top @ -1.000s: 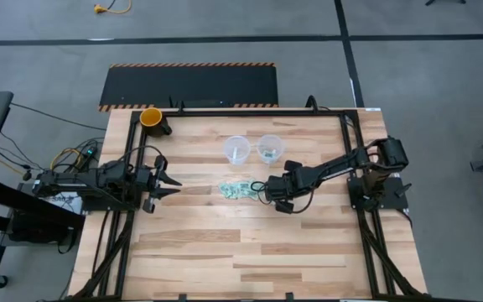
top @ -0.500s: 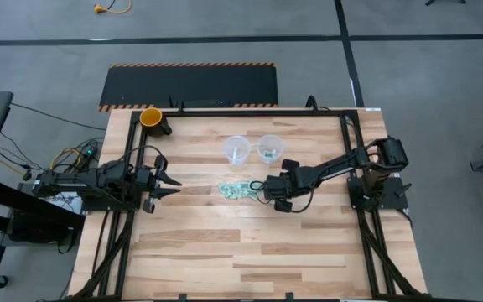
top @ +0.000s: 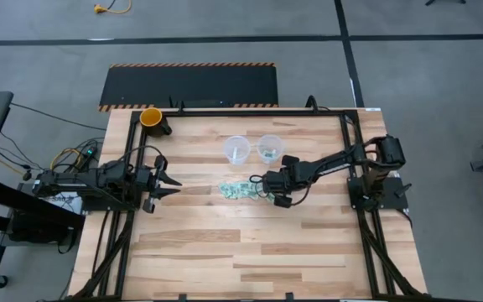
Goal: Pick and place items into bin
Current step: Put the green stevia packet into the right transparent bin
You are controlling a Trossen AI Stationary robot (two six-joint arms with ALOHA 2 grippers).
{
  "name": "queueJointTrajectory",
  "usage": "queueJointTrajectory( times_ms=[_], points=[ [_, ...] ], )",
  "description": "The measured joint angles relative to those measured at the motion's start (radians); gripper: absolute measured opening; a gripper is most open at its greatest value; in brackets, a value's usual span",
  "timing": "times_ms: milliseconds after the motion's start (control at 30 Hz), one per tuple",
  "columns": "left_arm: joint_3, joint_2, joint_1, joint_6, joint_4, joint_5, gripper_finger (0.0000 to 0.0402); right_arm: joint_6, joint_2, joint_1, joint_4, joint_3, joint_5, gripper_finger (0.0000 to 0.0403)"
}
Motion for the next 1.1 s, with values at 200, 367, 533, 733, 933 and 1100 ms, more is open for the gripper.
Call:
queueJointTrajectory(
  times_ms=[200,367,533,733,933,1100],
  points=[
    [0.000,0.000,0.000,0.000,0.000,0.000,0.0077,-0.015,-0.001,-0.009,0.002,0.000,-0.029,0.0094],
    [0.000,0.000,0.000,0.000,0.000,0.000,0.0077,-0.013,-0.001,-0.008,0.000,0.000,-0.050,0.0042],
    [0.000,0.000,0.000,0.000,0.000,0.000,0.0077,0.022,-0.002,-0.003,-0.021,0.001,-0.063,0.0008],
    [0.000,0.000,0.000,0.000,0.000,0.000,0.0077,0.078,-0.002,0.017,-0.095,0.000,-0.044,0.0003],
    [0.000,0.000,0.000,0.000,0.000,0.000,0.0077,0.133,-0.009,0.055,-0.114,0.000,-0.004,0.0002],
    [0.000,0.000,0.000,0.000,0.000,0.000,0.0077,0.176,-0.067,0.098,-0.146,0.023,0.103,0.0001]
  ],
)
